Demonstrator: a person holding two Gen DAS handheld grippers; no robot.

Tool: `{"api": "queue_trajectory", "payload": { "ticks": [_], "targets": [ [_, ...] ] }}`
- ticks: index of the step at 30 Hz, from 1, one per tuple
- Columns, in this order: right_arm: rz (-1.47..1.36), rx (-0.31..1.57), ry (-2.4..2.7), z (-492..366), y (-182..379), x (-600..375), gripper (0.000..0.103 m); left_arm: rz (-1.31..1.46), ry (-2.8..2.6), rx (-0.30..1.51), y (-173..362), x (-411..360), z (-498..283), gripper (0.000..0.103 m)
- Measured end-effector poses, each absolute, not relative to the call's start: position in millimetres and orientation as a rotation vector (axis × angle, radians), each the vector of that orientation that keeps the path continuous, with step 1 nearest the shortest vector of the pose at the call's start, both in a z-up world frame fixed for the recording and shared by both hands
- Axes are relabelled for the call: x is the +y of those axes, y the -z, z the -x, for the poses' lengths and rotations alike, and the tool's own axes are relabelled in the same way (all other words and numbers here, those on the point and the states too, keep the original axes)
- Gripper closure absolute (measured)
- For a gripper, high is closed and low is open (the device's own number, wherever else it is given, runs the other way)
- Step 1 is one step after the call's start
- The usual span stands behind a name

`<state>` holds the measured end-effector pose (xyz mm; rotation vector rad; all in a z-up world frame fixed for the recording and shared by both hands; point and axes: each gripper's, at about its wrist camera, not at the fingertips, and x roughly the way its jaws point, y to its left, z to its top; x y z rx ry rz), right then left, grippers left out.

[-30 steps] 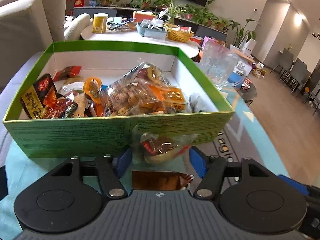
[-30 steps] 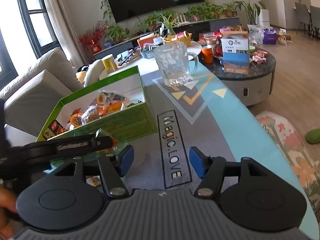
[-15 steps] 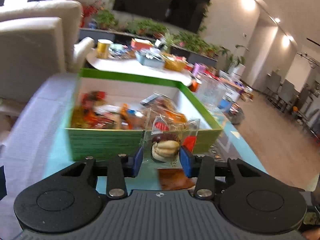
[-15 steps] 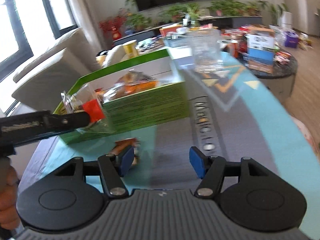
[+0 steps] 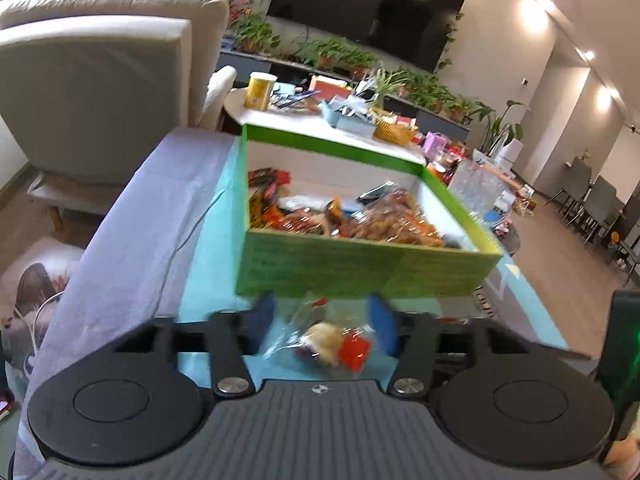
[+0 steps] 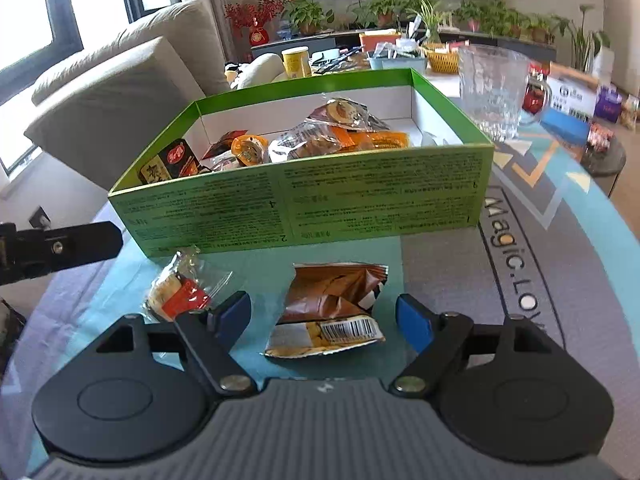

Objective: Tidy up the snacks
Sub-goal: 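Grasp the clear bread bun packet with the left tool while the right tool grasps the brown chip bag, then lower the bun packet into the green box while the right tool lowers the chip bag in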

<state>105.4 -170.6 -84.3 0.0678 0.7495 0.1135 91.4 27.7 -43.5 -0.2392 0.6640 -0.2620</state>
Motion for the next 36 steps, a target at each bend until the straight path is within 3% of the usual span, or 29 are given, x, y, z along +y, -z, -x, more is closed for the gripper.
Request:
{"api": "queue_trajectory", "payload": {
  "ticks": [13,19,21,36],
  "targets": [
    [0.046,0.748,-0.047,-111,92,-168,0.060,0.077,0.330,0.736,83,-3,-109,0.041],
    [0.011,0.727,-0.037,-109,88,-178,0.060,0.028,0.371,0.700,85,-3,-99,0.051],
    [-0.008,0.719,-0.031,-108,84,-181,0.060,0.051,0.368,0.701,81,-1,-97,0.059],
    [-0.067,0.584,-0.043,-89,45,-191,0.060,0.100,0.388,0.571,35,-3,-75,0.059]
  ]
}}
